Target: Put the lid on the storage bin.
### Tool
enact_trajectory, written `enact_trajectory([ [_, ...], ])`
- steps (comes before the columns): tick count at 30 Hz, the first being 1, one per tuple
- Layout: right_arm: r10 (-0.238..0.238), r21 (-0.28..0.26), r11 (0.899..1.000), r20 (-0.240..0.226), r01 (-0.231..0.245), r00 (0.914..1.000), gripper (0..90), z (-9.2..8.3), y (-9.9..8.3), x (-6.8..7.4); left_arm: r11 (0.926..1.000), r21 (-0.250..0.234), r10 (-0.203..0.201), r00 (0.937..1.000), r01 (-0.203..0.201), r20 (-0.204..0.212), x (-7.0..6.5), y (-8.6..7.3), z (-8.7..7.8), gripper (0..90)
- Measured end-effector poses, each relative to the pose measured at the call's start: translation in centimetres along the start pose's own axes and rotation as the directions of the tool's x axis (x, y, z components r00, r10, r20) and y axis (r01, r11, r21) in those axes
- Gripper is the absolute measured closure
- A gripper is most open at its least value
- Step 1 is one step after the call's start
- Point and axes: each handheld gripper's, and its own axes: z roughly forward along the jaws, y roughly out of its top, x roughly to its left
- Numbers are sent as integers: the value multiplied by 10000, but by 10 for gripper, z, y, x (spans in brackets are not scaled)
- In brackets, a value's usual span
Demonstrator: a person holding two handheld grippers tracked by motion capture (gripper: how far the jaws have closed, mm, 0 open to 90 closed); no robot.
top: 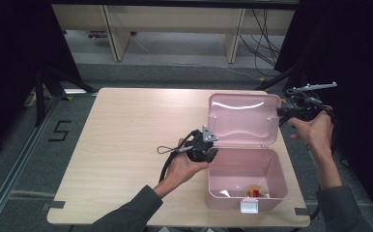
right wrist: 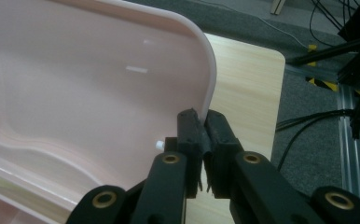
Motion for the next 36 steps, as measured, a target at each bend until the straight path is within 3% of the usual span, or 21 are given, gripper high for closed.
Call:
enact_trajectory([
  [3, 140, -117, 9998, -44, -140, 9999, 865, -4, -2, 2, 10000, -41, -26, 10000, 26, 10, 0, 0, 0, 760],
  [4, -144, -337, 9993, 31, 145, 9999, 866, -5, -3, 1, 10000, -44, 2, 10000, -2, 2, -1, 0, 0, 760],
  [10, -148, -667, 9977, -109, 140, 9998, 870, -20, -12, 5, 9999, -163, -32, 10000, 32, -10, -1, -2, 0, 757],
  [11, -518, -936, 9943, -69, 509, 9986, 871, -21, -13, 3, 9998, -172, -29, 10000, 29, -23, -1, -2, 0, 757],
  [14, -191, -1102, 9938, -282, 159, 9994, 874, -26, -18, 4, 9998, -198, -35, 10000, 34, -40, -2, -2, 0, 757],
  [17, -423, -1242, 9915, -236, 390, 9988, 875, -30, -20, 4, 9998, -221, -21, 10000, 19, -94, -2, -3, 0, 756],
  [18, -274, -1224, 9922, -292, 237, 9992, 875, -30, -22, 6, 9997, -229, -45, 10000, 43, -78, -1, -3, 0, 757],
  [19, -472, -1314, 9904, -249, 435, 9986, 876, -31, -22, 5, 9996, -259, -66, 9999, 64, -110, -2, -3, 0, 756],
  [20, -89, -1355, 9908, -336, 43, 9994, 877, -32, -23, 8, 9996, -272, -90, 9999, 87, -115, -2, -3, 0, 756],
  [21, -455, -1435, 9888, -235, 417, 9987, 877, -33, -24, 6, 9995, -305, -109, 9999, 105, -126, -2, -4, 0, 756],
  [24, -202, -1633, 9865, -338, 145, 9992, 877, -37, -29, 10, 9991, -397, -140, 9998, 134, -144, -2, -5, 0, 754],
  [27, -652, -1773, 9823, -232, 601, 9976, 881, -47, -36, 11, 9985, -480, -255, 9996, 250, -99, -2, -6, 1, 754],
  [32, -458, -1910, 9808, -226, 407, 9987, 882, -51, -43, 16, 9980, -591, -241, 9996, 230, -176, -3, -7, 1, 751],
  [33, -906, -1948, 9770, -131, 863, 9958, 882, -53, -44, 14, 9973, -654, -346, 9993, 336, -142, -3, -8, 2, 750],
  [36, -818, -2087, 9749, -104, 778, 9966, 882, -55, -48, 16, 9964, -743, -426, 9990, 416, -118, -3, -9, 2, 748],
])
